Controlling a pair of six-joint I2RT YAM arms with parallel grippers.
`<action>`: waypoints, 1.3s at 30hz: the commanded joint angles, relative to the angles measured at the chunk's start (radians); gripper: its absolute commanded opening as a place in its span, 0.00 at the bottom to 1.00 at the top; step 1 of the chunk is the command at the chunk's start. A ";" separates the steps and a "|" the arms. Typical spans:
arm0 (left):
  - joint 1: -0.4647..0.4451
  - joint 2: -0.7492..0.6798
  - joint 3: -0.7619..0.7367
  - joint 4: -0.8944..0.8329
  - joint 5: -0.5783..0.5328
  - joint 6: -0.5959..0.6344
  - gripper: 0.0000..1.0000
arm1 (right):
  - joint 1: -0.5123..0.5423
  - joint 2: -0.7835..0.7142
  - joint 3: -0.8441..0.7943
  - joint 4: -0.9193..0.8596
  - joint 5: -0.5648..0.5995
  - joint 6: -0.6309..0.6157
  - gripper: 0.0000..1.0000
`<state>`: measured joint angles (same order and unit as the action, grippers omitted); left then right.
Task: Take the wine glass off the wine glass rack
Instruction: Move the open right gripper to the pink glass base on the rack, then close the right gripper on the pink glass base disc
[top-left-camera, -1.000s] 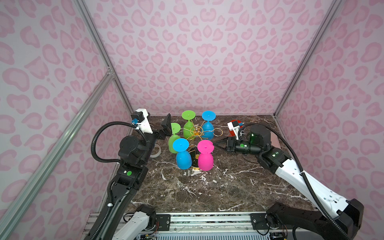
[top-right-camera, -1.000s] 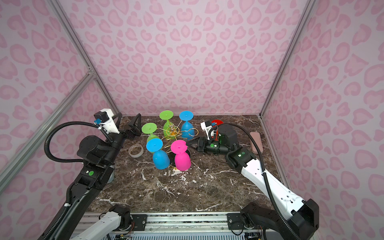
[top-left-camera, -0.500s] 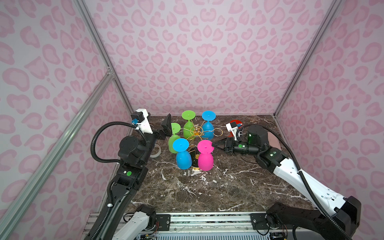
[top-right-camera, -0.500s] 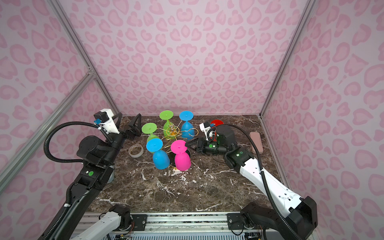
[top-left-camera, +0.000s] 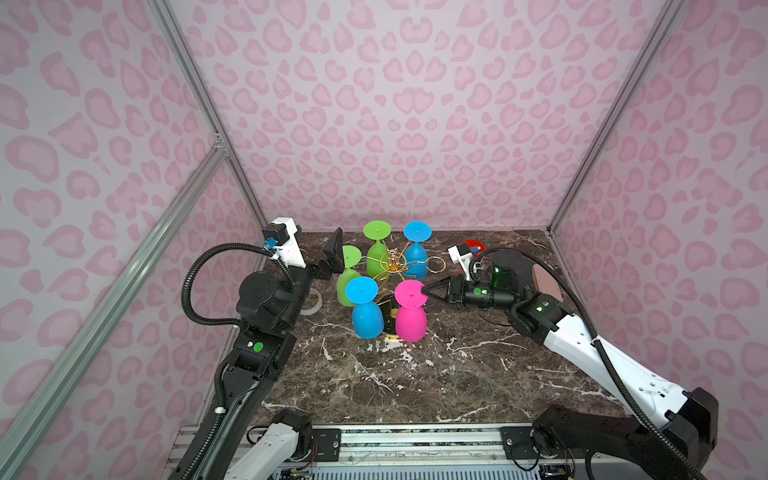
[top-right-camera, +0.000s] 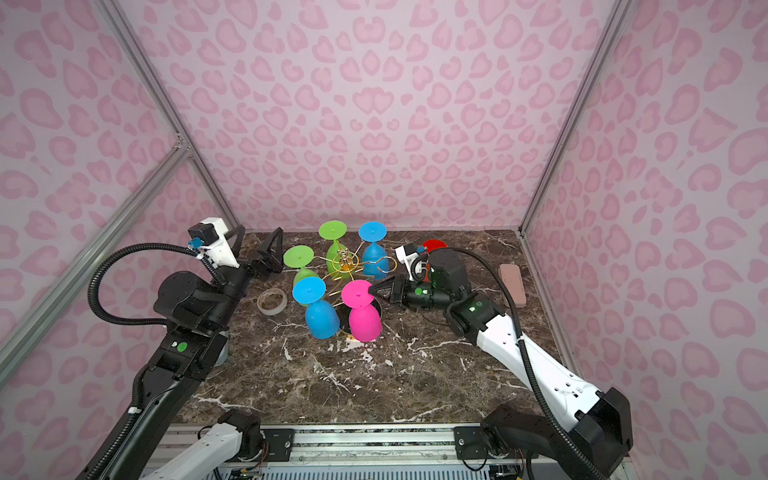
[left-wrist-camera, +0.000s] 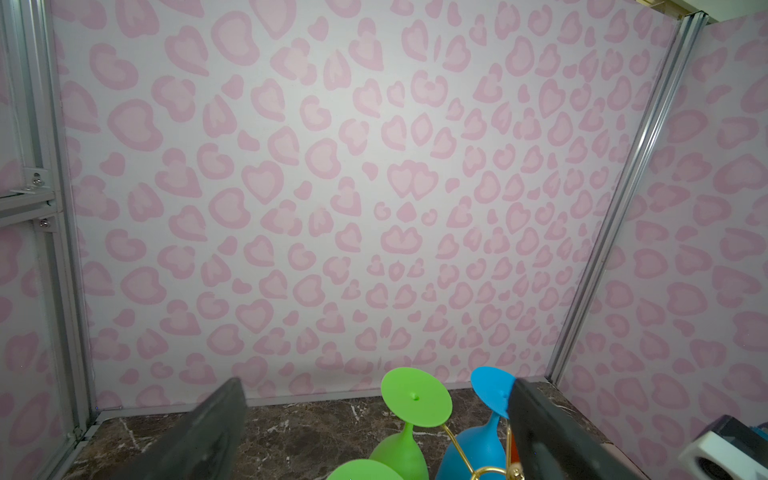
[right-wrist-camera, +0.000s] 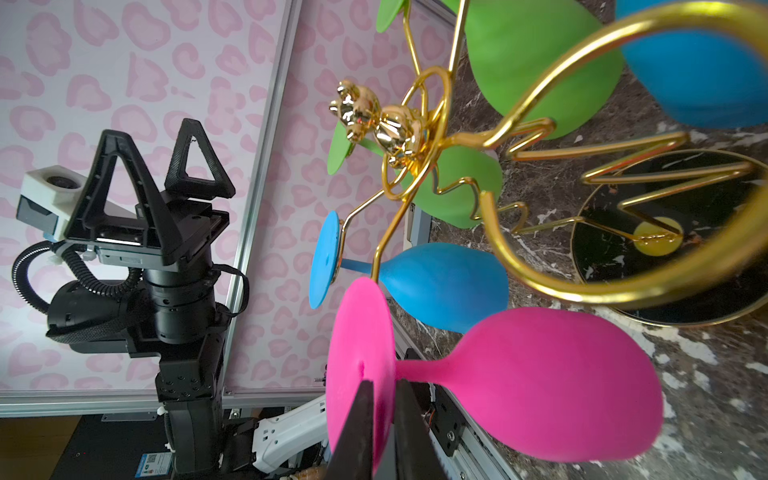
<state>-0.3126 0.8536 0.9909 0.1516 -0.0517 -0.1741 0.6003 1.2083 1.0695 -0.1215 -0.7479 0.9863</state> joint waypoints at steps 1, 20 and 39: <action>0.001 -0.005 -0.003 0.026 0.003 0.003 0.99 | 0.001 0.008 0.003 0.040 -0.002 0.010 0.08; 0.001 -0.016 -0.006 0.022 0.005 0.005 0.99 | -0.007 0.019 -0.008 0.121 -0.040 0.104 0.00; 0.001 -0.020 -0.006 0.018 0.007 0.002 0.99 | -0.034 0.005 -0.016 0.169 -0.059 0.181 0.00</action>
<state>-0.3126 0.8391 0.9890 0.1513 -0.0490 -0.1738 0.5674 1.2167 1.0569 -0.0040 -0.7902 1.1538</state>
